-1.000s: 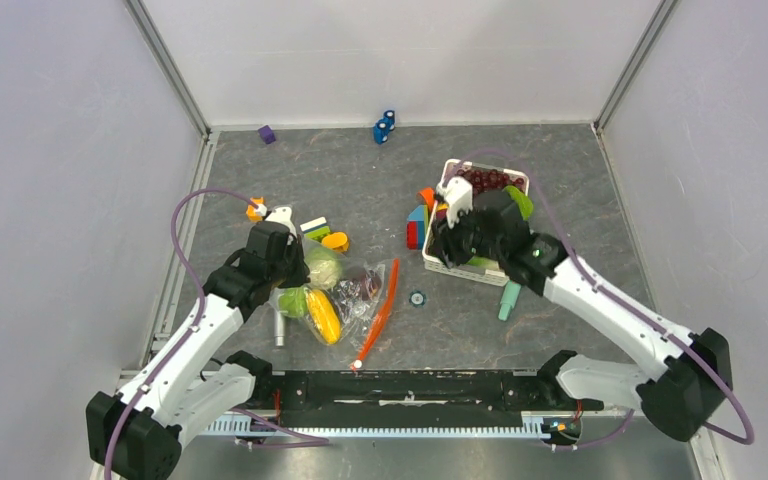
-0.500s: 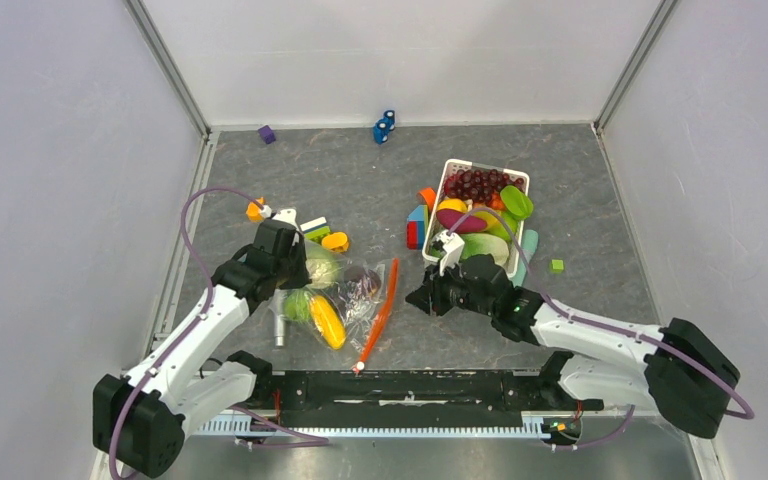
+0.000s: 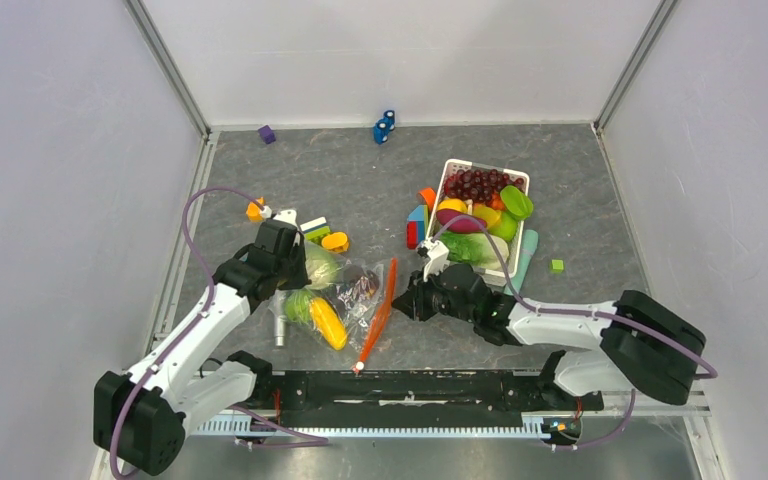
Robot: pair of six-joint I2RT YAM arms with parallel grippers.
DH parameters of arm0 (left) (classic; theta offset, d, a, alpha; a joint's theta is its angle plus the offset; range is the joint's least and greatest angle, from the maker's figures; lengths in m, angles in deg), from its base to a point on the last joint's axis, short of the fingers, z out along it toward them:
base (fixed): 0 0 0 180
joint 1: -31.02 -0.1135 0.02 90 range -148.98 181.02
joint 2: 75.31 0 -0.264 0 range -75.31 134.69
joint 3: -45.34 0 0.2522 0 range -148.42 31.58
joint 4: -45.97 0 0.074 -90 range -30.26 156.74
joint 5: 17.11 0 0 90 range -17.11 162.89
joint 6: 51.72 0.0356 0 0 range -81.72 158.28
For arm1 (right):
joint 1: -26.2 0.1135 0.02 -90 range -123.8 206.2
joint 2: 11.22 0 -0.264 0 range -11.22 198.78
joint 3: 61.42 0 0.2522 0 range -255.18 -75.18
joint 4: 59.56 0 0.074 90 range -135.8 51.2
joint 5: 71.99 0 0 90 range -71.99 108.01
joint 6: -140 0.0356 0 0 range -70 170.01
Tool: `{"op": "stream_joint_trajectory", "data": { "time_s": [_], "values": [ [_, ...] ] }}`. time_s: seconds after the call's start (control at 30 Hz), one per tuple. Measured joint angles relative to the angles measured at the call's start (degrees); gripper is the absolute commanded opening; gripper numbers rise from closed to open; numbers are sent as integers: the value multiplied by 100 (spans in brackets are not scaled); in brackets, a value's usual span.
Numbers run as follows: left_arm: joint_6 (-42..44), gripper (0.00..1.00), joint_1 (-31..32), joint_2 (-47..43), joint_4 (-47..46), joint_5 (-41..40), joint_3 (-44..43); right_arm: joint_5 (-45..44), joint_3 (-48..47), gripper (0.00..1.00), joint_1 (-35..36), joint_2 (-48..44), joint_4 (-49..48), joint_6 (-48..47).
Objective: Open the zip-top bag and remove the fake food
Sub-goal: Pick up the fake fruit from the zipper food storage bag.
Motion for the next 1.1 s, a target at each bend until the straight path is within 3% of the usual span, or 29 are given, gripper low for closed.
{"op": "stream_joint_trajectory", "data": {
  "time_s": [0.2,0.57,0.67,0.77,1.1],
  "values": [
    [0,13,0,52,22,-2,-4,-199,-2,24,74,424,-378,129],
    [-22,81,-22,35,66,-157,-83,-223,-188,24,170,1110,-894,186],
    [-90,94,-26,-33,26,-199,-122,-225,-188,24,170,1191,-1071,188],
    [-181,100,-31,-33,-79,-337,-223,-245,-188,24,170,1226,-1202,188],
    [-868,100,-122,481,-874,-765,-289,-308,-188,25,170,1246,-1419,188]
  ]
}}
